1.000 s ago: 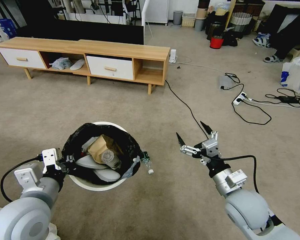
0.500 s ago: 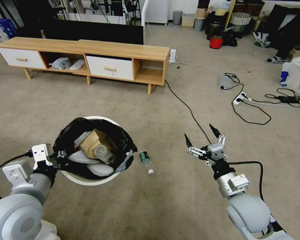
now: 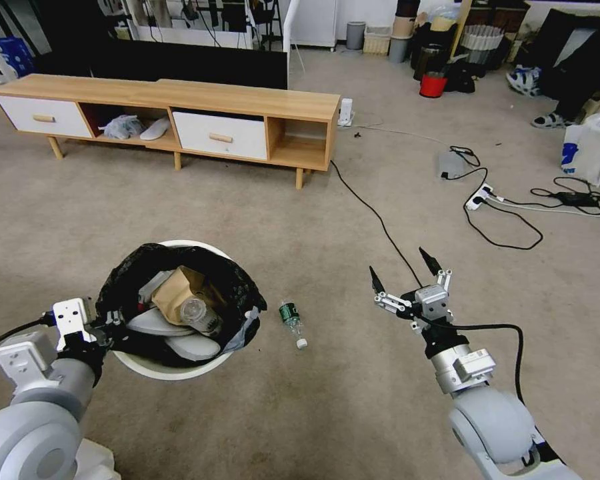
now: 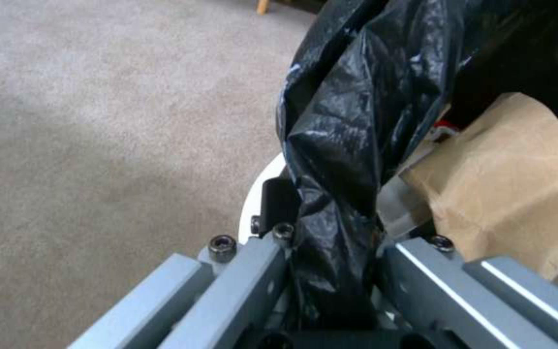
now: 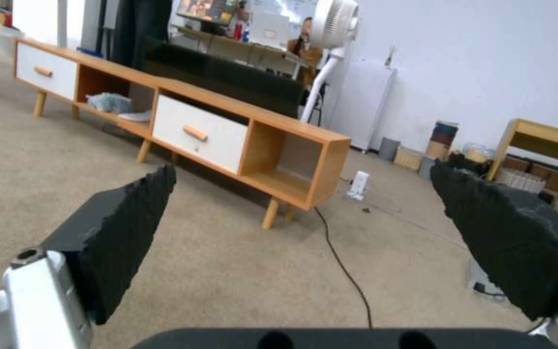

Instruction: Pick up the trash bin and place the garbage on the floor into it.

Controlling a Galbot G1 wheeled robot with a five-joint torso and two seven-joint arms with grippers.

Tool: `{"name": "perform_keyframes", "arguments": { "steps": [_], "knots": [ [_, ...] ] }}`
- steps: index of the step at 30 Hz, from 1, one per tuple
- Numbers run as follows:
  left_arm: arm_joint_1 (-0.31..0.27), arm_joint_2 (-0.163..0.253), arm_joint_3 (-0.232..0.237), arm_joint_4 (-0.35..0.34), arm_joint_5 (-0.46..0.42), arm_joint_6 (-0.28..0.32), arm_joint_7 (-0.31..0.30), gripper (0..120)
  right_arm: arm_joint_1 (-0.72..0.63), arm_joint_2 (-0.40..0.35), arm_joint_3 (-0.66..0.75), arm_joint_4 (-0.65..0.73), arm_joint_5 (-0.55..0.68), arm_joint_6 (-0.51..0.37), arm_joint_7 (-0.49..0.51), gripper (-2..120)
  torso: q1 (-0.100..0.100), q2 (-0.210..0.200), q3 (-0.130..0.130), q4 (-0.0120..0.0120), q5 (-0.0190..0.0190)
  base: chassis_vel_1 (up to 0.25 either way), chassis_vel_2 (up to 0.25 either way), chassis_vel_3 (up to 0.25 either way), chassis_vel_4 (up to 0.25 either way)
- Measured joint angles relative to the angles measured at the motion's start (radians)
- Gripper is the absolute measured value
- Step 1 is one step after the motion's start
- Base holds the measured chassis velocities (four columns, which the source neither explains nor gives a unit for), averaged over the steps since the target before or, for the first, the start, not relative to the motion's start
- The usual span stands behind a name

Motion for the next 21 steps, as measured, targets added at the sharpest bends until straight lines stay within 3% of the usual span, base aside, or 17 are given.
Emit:
{"name": "perform_keyframes", "arguments": {
  "steps": [21],
  "knots": [
    [-0.019,-0.054,0.023,0.013,0.065,-0.008,0.011,0,0.021,0.034,-0.045,-0.022,-0.019,0.02,0.006,100,0.0,0.0,0.0,0.0002,0.0001,0.0,0.0,0.0,0.0]
  ]
}}
